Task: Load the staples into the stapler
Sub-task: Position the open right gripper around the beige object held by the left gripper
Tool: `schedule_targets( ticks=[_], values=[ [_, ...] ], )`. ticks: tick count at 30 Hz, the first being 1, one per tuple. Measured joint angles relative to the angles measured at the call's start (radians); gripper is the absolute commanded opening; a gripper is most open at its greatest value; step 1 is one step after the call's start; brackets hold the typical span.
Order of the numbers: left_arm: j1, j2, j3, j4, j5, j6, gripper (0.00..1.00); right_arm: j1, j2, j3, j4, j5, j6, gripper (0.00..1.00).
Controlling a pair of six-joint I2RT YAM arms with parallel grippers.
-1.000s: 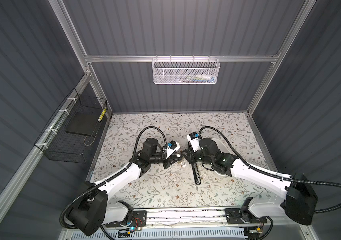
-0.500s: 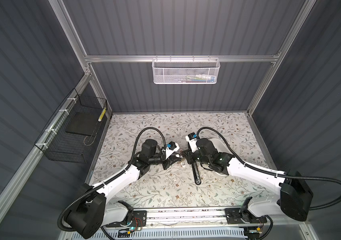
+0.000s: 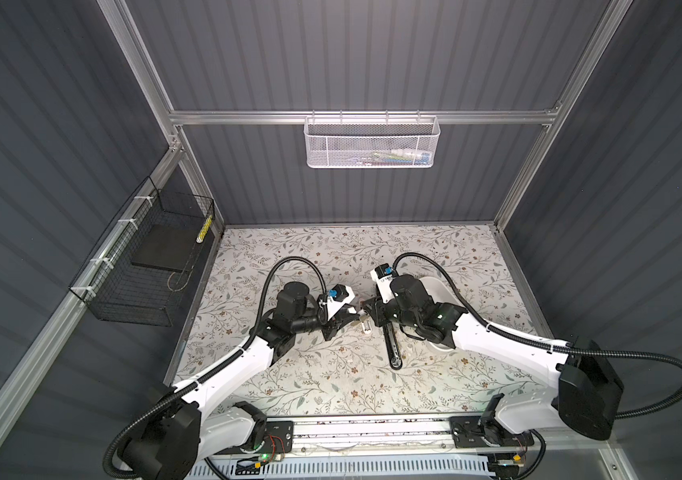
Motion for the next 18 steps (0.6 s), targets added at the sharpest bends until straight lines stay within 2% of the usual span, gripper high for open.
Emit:
schedule_targets(
  ticks=[10,18],
  values=[
    [0.000,-0.083,-0.045,0.078,-0.018,-0.003,0.00,0.003,0.016,0.006,-0.031,0.008,-0.002,0.30],
    [0.000,-0.124,-0.073,0.122,-0.027,-0.004,0.00,0.005,0.016,0.006,-0.034,0.016,-0.015,0.41]
  ],
)
